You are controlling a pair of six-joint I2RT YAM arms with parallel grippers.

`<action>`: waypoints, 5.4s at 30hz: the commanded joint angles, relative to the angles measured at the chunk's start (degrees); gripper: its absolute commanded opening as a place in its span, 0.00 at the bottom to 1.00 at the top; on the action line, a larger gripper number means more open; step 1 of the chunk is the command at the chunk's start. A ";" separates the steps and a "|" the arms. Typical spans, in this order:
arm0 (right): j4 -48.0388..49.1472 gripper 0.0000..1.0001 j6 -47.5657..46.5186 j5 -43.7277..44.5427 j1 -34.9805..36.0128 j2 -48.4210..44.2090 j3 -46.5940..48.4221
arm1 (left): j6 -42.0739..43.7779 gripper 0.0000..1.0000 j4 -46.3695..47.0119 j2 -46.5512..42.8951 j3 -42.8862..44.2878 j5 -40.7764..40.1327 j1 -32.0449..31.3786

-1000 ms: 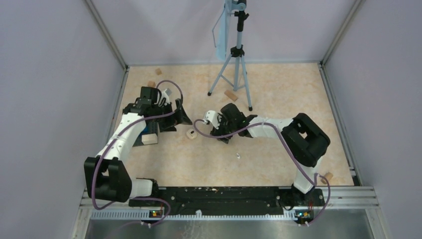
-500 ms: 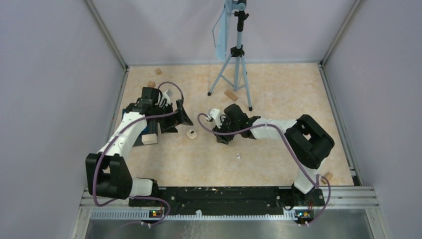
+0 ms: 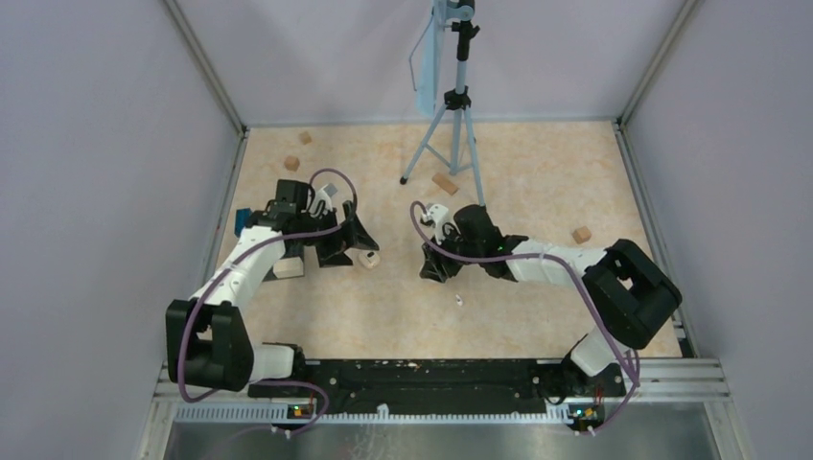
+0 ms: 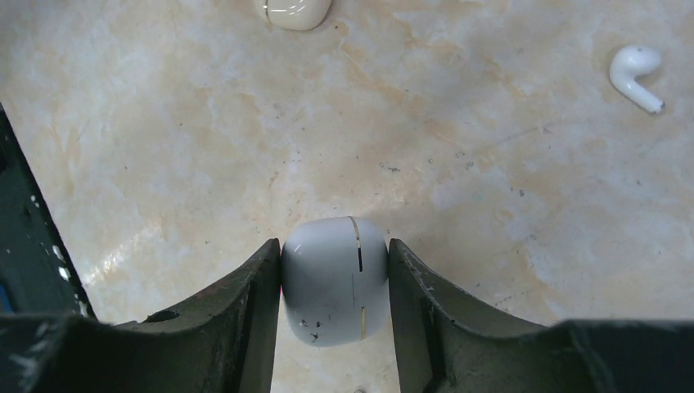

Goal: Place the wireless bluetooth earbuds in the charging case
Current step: Pick up the charging case from the center of the board, then pass from the right arm to the left, then open the charging case.

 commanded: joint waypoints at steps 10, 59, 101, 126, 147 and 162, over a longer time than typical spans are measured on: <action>-0.56 0.56 35.60 26.82 1.59 -2.77 -2.75 | -3.51 0.96 6.08 -1.85 -4.97 1.37 -3.08; -6.51 0.41 39.89 32.83 9.79 -2.98 0.69 | -19.68 0.99 21.39 4.13 -3.71 2.56 -15.23; 8.30 0.88 40.25 14.85 5.45 -19.89 -8.05 | -17.80 0.00 33.03 11.60 -6.41 18.79 -15.79; 64.96 0.80 74.73 -15.64 -7.15 -16.06 -25.71 | -9.05 0.00 34.37 6.84 0.03 35.96 -15.47; 82.08 0.63 83.40 -18.82 -7.06 -11.91 -26.74 | -2.62 0.00 23.65 6.86 -0.65 29.35 -15.37; 62.87 0.62 73.92 -17.43 -7.05 -22.34 -25.94 | 0.73 0.00 19.56 7.95 0.80 28.84 -15.13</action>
